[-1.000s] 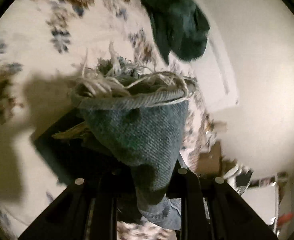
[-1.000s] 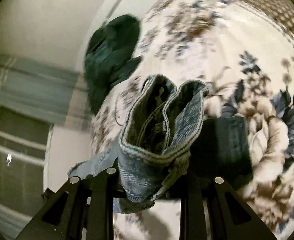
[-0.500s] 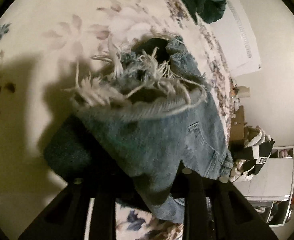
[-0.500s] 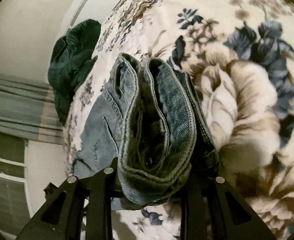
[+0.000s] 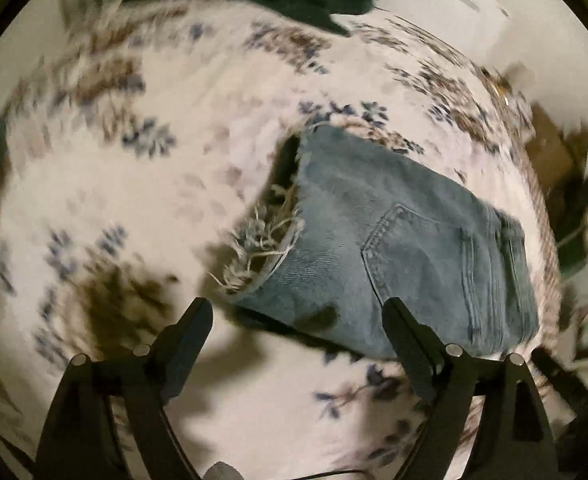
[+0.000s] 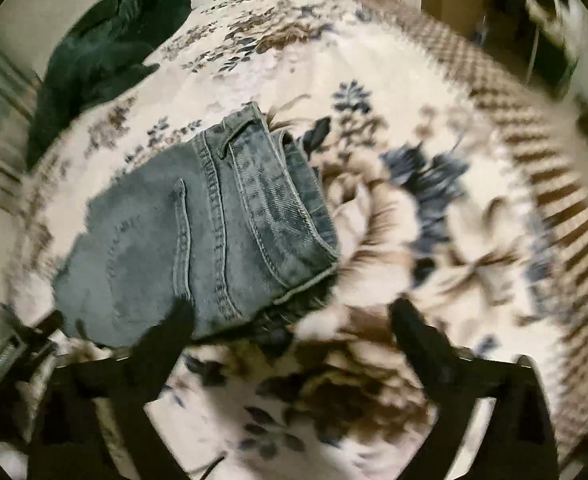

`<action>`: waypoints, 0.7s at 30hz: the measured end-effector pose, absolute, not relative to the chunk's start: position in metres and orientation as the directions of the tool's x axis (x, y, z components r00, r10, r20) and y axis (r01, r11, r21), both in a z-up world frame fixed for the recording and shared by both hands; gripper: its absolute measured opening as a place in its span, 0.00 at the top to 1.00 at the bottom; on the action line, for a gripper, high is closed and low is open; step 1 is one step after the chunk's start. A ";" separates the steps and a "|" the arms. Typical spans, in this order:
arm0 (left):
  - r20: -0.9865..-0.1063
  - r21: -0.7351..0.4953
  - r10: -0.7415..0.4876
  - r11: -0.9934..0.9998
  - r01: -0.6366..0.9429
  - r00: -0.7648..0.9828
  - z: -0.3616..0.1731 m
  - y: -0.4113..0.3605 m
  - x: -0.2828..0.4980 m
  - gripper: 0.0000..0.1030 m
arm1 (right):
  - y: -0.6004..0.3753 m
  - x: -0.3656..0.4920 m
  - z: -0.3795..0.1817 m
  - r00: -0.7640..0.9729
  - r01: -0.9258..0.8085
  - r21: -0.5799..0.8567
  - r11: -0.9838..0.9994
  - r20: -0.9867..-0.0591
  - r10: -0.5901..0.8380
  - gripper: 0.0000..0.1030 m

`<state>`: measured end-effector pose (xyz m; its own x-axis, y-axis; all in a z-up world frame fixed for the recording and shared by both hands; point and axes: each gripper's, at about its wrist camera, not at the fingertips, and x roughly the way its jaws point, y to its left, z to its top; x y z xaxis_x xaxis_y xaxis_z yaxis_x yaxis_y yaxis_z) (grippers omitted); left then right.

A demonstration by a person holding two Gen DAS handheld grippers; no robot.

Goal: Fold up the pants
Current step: 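Open both grippers and lift them away from the folded shorts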

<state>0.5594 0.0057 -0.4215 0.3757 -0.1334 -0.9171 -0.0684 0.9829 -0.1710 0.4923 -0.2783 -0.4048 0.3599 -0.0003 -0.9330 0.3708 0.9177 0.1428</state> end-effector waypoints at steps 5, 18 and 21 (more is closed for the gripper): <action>-0.908 -0.061 -0.059 0.998 0.008 0.414 -0.382 -0.005 0.547 0.16 | -0.250 0.480 -0.356 0.378 0.338 -0.028 0.941 -0.911 -0.163 0.00; -0.833 0.000 -0.019 0.999 0.034 0.552 -0.234 -0.010 0.467 0.16 | -0.219 0.404 -0.195 0.520 0.283 -0.039 0.958 -0.834 -0.187 0.00; -0.810 -0.001 -0.015 1.000 0.026 0.586 -0.197 -0.007 0.437 0.16 | -0.216 0.375 -0.150 0.558 0.268 -0.024 0.963 -0.811 -0.175 0.00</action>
<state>0.4366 -0.0068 -0.1974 0.5859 -0.0154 -0.8103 0.0255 0.9997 -0.0006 0.3747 -0.2161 -0.1502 0.5579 -0.1751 -0.8112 0.2678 0.9632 -0.0238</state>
